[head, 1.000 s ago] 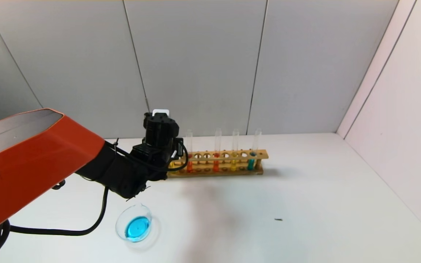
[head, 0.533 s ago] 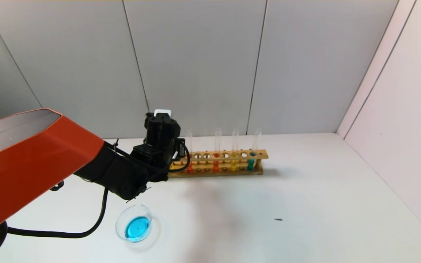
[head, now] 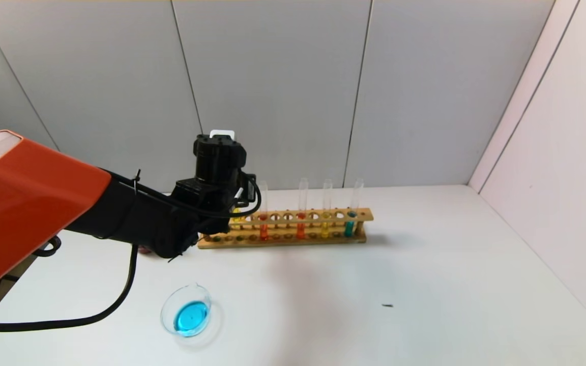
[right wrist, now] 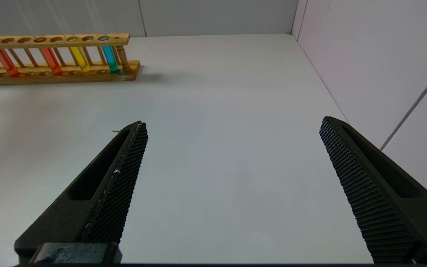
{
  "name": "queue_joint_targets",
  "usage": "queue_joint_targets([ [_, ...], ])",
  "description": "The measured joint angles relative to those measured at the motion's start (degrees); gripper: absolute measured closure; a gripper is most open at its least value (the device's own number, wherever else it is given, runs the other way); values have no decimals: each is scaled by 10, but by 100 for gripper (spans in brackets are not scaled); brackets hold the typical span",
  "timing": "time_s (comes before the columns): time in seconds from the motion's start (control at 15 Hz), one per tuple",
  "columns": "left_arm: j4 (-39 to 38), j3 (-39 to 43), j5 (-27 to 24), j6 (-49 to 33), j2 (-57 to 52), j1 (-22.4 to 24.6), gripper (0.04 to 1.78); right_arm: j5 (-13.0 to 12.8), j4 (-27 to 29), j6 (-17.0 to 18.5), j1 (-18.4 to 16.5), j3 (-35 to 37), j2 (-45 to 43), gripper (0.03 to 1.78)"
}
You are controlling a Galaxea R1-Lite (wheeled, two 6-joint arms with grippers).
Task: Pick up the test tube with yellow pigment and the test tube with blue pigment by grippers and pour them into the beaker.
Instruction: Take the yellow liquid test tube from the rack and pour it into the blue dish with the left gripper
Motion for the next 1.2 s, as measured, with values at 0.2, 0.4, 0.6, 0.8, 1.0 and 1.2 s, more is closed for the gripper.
queue_joint_targets([
  [0.2,35,-23,1,0,-17,0,148,0,0,0,0,0,0,11],
  [0.4,71,-55,3,1,-31,2,148,0,0,0,0,0,0,11],
  [0.6,95,-83,3,2,-41,1,148,0,0,0,0,0,0,11],
  [0.8,114,-101,3,16,-55,1,148,0,0,0,0,0,0,11],
  [1.0,163,-106,6,19,-85,1,148,0,0,0,0,0,0,11],
  [1.2,231,-90,3,20,-132,3,148,0,0,0,0,0,0,11],
])
